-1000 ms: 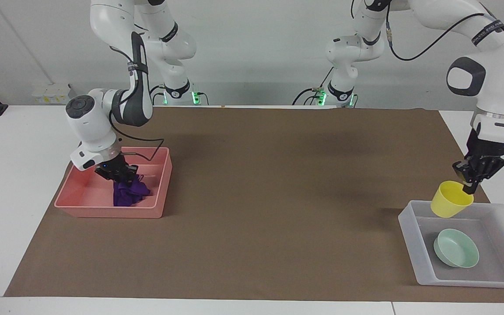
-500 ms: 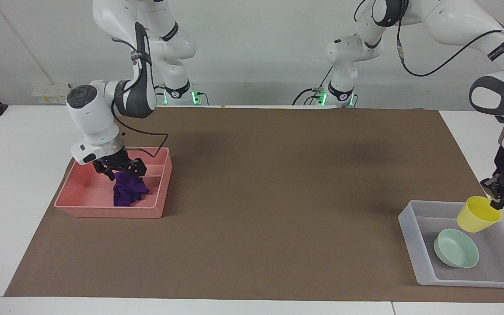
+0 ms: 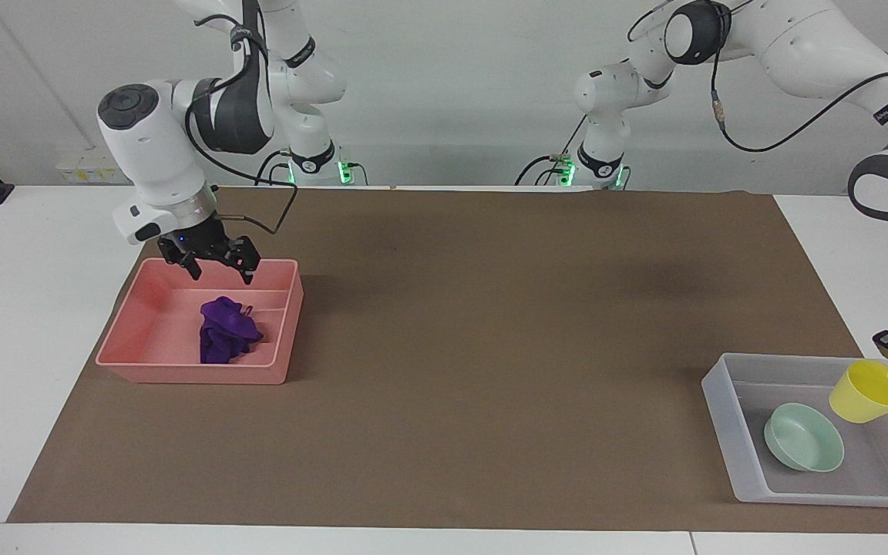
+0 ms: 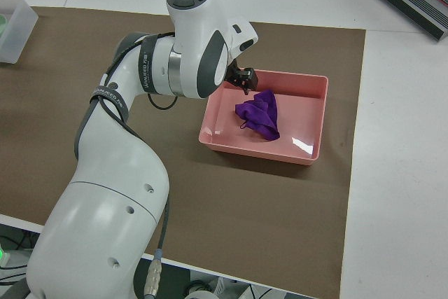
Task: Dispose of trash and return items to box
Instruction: 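Drop the cup into the bowl while the right gripper withdraws from the tray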
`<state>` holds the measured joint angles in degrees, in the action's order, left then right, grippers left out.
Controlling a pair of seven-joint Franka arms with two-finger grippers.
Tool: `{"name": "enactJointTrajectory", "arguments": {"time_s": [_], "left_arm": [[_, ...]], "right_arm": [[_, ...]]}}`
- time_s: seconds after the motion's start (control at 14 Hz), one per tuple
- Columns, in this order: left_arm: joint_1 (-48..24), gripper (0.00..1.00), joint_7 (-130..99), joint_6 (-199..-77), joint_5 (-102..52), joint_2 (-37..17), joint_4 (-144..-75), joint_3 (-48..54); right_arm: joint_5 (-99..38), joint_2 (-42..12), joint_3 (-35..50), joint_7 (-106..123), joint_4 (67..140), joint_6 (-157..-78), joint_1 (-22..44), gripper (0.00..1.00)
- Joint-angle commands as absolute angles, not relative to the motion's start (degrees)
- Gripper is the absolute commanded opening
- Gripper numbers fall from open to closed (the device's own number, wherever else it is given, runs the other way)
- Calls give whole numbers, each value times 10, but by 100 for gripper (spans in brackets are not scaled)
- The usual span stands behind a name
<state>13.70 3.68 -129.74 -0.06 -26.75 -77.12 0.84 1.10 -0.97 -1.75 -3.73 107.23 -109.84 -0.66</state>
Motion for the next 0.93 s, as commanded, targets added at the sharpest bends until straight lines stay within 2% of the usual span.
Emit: {"name": "enactJointTrajectory", "arguments": {"time_s": [0.0,0.43,0.57,0.86], "left_arm": [[152,0,50,-1298,-43,-305,-737,17],[148,0,50,-1358,-77,-335,-771,14],[146,0,49,-1383,-78,-335,-796,14],[142,0,48,-1404,-81,-334,-824,14]], "right_arm": [[15,-12,-13,-16,997,-1010,-16,100],[15,7,-15,-10,912,-891,-19,100],[17,19,-17,22,892,-872,-19,100],[18,33,-15,29,914,-874,-16,100]]}}
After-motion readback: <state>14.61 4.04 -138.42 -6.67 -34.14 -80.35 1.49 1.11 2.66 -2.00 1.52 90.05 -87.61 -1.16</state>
